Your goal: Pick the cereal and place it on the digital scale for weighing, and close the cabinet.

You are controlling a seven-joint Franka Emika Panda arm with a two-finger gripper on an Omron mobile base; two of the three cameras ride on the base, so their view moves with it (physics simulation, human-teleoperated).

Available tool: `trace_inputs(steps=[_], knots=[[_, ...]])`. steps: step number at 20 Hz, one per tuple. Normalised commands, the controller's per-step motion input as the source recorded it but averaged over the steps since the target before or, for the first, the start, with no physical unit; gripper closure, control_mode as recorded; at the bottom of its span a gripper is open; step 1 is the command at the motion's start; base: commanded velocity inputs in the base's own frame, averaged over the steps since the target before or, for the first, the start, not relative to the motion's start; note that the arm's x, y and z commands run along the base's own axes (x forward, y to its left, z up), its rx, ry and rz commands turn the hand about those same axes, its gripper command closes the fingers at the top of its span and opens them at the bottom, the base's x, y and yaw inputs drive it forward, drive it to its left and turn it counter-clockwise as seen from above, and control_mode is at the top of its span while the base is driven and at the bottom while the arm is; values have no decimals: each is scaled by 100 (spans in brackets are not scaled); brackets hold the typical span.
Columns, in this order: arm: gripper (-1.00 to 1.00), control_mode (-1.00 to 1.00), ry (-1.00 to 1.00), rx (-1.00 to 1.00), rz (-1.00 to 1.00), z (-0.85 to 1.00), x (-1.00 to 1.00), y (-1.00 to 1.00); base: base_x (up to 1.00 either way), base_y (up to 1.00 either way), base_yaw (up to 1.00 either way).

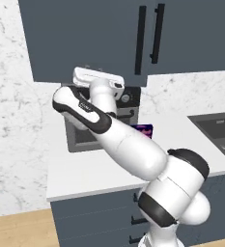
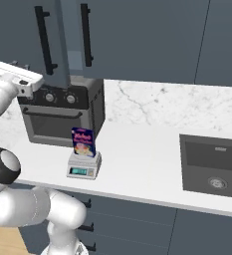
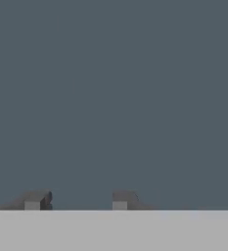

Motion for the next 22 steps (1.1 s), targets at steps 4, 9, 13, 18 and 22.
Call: trace_inputs(steps=[4,9,13,18,22], knots=[[-100,-100,-16,0,-44,16,77,-47,0,0,0],[-100,-100,0,0,-33,22,75,-70,0,0,0],[-100,-100,0,0,-21,-9,96,-42,0,0,0],[-100,-100,0,0,-10,-16,100,-3,0,0,0],[-100,-100,0,0,-1,-28,100,0,0,0,0]])
